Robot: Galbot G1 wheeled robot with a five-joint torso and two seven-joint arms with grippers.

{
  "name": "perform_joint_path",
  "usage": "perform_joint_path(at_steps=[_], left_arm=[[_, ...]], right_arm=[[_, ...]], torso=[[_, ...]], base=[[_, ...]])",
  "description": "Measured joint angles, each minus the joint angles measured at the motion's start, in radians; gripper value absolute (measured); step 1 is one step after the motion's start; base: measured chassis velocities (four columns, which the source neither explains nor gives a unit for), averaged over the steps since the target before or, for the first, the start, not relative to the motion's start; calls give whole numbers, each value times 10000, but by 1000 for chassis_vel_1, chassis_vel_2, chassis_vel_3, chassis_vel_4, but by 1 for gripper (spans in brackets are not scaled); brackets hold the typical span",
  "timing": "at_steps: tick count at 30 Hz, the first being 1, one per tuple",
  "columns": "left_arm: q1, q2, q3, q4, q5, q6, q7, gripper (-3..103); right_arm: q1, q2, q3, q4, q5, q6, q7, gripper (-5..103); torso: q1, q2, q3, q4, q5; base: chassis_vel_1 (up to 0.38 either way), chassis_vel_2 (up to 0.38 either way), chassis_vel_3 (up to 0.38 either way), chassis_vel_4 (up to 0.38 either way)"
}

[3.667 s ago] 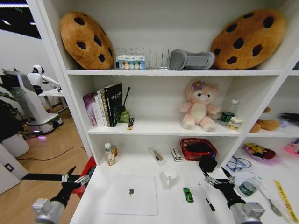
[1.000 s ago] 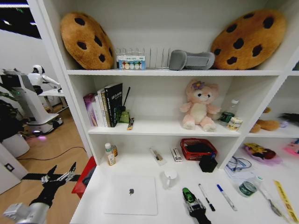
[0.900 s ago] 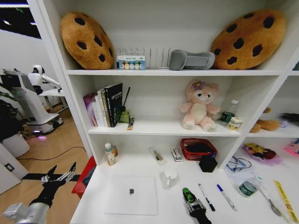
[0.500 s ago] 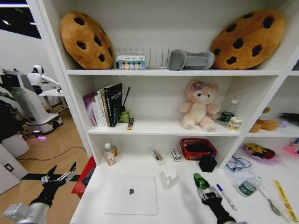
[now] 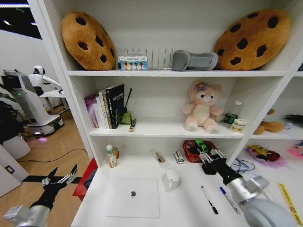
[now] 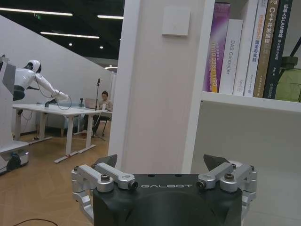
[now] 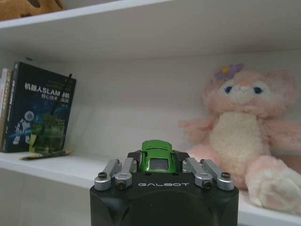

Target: Organize the objects on the table.

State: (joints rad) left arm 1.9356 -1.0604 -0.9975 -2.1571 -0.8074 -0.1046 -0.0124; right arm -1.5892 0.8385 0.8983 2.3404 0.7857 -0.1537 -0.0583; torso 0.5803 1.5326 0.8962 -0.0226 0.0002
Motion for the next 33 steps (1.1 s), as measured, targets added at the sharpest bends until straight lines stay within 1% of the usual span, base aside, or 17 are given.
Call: perform_joint_path(at_steps=[2,5,7,8,10,12,13,14,16,17,18,21,25,27,28,30,33], left_arm=[[0,1,0,0,0,0,0,100],[0,0,0,0,0,0,0,100],[0,1,0,0,0,-1,0,100],[0,1,0,0,0,-1,0,100],[0,1,0,0,0,-1,0,100],[0,0,0,0,0,-1,-2,100],[0,0,0,0,0,-1,-1,100],[0,0,0,0,0,-1,-1,100],[0,1,0,0,0,-1,-2,100],[0,1,0,0,0,-1,-2,100],[0,0,0,0,-1,-1,-1,100],[0,1,1,0,0,-1,0,100],[0,0,0,0,1,-1,0,100],[0,0,0,0,0,-1,-1,100],[0,0,0,0,0,-1,-1,100],[0,0,0,0,0,-1,0,100],[0,1,0,0,1,-1,-1,100]], right_arm=[[857,-874,-204,-303,682,-229,99,37],[1099,-1165,-327,-432,823,-283,124,37],[1997,-2010,-1080,-906,1253,-397,182,37],[1997,-2010,-1080,-906,1253,-397,182,37],[3098,-2503,-2094,-1425,1507,-465,221,37],[3566,-2616,-2502,-1603,1589,-486,239,37],[4529,-2740,-3330,-1975,1726,-543,294,37],[4529,-2740,-3330,-1975,1726,-543,294,37],[5733,-2781,-4455,-2454,1877,-615,362,37],[5733,-2781,-4455,-2454,1877,-615,362,37],[6393,-2726,-5173,-2706,1928,-657,435,37],[7000,-2584,-5916,-2942,1934,-692,521,37],[7290,-2499,-6285,-3044,1933,-708,548,37],[7945,-2282,-7069,-3323,1869,-744,601,37],[7945,-2282,-7069,-3323,1869,-744,601,37],[9055,-1915,-8152,-3828,1865,-828,744,37],[9764,-1703,-8852,-4205,2023,-939,867,37]], torso=[[0,0,0,0,1],[0,0,0,-1,-1],[0,0,0,-1,-2],[0,0,0,-1,-2],[0,0,1,-1,2],[0,0,0,-2,-1],[0,0,1,-1,-2],[0,0,1,-1,-2],[0,0,0,-1,0],[0,0,0,-1,0],[0,0,0,1,-5],[0,-1,1,0,0],[1,-1,1,2,1],[0,0,0,-1,-3],[0,0,0,-1,-3],[0,0,0,1,-3],[0,-1,0,1,-3]], base=[[0,0,0,0],[0,0,0,0],[0,0,0,0],[0,0,0,0],[0,0,0,0],[0,0,0,0],[0,0,0,0],[0,0,0,0],[0,0,0,0],[0,0,0,0],[0,0,0,0],[0,0,0,0],[0,0,0,0],[0,0,0,0],[0,0,0,0],[0,0,0,0],[0,0,0,0]])
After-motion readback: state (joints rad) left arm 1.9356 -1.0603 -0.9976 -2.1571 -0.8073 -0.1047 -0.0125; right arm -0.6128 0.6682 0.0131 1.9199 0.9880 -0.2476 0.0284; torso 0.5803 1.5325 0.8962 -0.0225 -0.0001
